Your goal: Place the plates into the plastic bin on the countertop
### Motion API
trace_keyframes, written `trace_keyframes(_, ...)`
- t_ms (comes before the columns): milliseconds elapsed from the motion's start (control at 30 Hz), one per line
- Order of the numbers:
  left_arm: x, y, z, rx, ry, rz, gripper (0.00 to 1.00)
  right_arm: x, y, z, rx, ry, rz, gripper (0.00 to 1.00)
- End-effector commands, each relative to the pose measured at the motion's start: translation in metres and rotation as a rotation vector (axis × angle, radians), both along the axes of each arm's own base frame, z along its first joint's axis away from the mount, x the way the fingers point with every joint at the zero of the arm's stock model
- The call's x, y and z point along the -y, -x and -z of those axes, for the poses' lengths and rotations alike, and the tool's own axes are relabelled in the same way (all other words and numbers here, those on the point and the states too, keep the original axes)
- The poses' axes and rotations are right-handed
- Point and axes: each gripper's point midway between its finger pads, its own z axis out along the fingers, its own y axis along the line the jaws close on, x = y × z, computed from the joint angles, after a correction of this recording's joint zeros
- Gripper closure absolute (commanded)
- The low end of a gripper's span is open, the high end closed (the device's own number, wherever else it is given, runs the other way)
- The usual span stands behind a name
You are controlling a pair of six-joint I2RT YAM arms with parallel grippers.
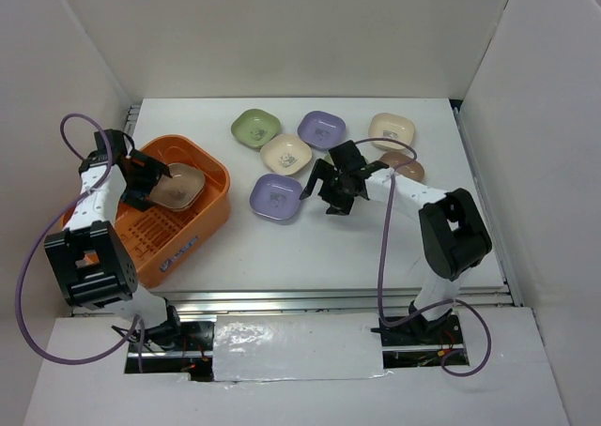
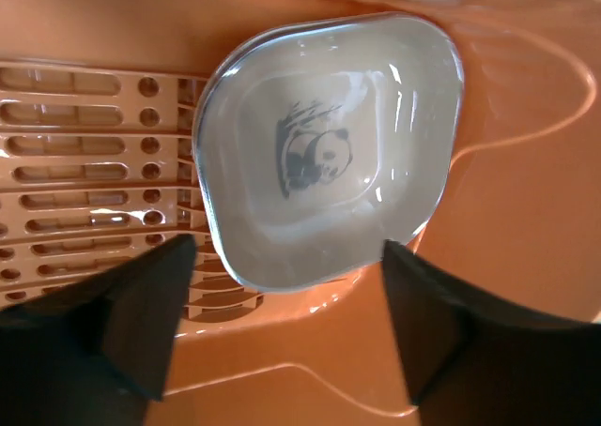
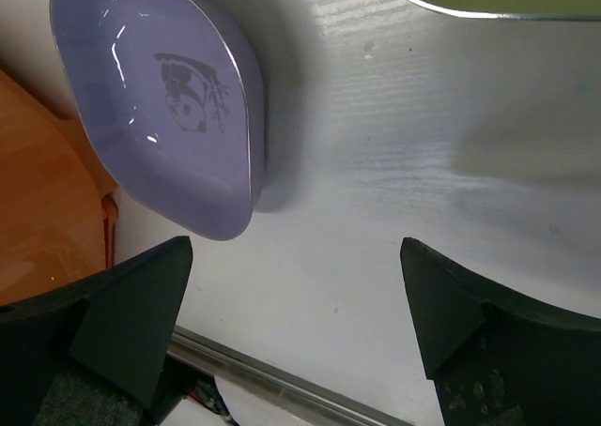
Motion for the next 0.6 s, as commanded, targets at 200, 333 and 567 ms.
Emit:
trace_keyframes(200,0.012,-0.015,-0.095,0.153,-0.124,0.098,0.01,-0.033,-0.021,-0.011,0.088,-0.016,-0.035,0.0)
trace_keyframes(333,0.025,-0.006,-0.136,0.174,-0.268,0.202,0.01,-0.041,-0.025,0.001,0.081,0.016,-0.029,0.0)
trace_keyframes(567,0.053,0.017,-0.16,0.17,-0.379,0.349,0.01,-0.044,-0.039,0.044,0.061,0.168,0.009,0.51)
